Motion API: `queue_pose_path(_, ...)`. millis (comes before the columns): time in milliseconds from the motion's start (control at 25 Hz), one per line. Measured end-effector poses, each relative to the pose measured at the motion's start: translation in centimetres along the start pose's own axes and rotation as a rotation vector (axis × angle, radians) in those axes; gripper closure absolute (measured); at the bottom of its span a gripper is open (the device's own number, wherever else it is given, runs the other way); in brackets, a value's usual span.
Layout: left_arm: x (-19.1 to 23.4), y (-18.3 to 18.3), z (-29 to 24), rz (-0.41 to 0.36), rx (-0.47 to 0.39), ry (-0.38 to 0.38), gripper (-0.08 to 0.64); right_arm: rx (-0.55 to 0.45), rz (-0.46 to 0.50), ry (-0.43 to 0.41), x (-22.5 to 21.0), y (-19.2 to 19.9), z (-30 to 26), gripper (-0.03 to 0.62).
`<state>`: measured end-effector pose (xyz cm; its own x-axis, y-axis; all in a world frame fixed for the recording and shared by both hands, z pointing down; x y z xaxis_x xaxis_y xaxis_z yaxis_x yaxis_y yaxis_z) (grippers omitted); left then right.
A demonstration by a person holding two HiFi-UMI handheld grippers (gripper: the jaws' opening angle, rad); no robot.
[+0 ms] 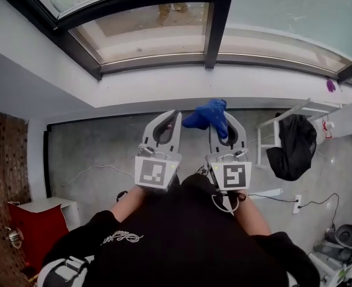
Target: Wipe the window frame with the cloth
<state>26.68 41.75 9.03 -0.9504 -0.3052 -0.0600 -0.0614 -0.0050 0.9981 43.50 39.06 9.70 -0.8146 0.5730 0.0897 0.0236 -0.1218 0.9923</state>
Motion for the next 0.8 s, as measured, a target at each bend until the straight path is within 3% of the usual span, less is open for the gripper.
queue_pose_path(280,4.7,1.1,2.7,0.039,-0.026,-0.006,0.555,-0.018,0.025,-0.041,6.1,0.0,-2.7,0.566)
queue_pose_path(800,5.8,1.7,2.7,0.055,-0.034,0.02,0.555,-0.028,0.065,-0.006,7.3,-1.1,-3.9,0.566)
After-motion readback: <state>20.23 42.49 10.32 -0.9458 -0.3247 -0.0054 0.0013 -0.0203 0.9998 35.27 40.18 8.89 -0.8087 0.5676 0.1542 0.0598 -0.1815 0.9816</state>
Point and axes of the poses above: the fingertips, and each gripper's own axes: z backward along the fingers, x to its left, y out of its underside, the point moved 9 cm from there along z, backward along the fingers
